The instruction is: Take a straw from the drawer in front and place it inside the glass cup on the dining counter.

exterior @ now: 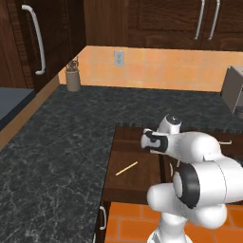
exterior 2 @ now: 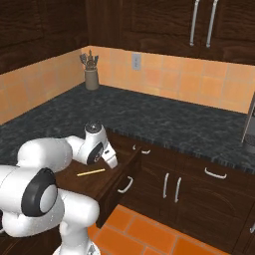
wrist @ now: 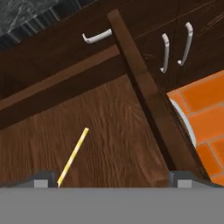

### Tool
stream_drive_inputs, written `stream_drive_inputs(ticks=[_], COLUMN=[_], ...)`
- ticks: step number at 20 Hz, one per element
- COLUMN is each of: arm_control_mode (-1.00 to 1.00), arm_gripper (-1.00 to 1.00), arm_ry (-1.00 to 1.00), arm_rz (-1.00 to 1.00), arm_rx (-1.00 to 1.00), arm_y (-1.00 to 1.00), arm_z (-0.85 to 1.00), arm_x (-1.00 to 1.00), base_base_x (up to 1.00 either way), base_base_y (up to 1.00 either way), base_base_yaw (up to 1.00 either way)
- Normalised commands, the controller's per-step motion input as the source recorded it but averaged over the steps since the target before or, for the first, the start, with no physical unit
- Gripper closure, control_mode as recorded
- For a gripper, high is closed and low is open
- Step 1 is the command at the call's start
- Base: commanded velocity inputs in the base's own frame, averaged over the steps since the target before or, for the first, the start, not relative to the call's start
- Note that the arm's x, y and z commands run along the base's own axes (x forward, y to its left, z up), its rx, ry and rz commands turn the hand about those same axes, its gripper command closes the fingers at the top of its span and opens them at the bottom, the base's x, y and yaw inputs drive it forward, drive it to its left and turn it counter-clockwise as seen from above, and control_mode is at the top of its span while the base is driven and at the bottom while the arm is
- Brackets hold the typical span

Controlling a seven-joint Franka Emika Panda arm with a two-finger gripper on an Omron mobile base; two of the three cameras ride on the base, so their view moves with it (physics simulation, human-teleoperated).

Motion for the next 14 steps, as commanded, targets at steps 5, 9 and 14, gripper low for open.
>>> stream_drive_inputs(ticks=[5,9,14], arm_control_mode=[-1.00,-1.00,-1.00], arm_gripper=[-1.00,-1.00,-1.00], arm_ry=[0.14,0.15,0.11], arm_rz=[0.12,0.14,0.13], arm_rx=[-0.03,-0.02,-0.04], arm_y=[0.14,0.01,0.00], arm_z=[-0.47,-0.51,-0.56], arm_x=[0.43,0.25,0.12], base_base_x=[0.00,0.00,0.00], base_base_y=[0.00,0.00,0.00], base_base_yaw=[0.00,0.00,0.00])
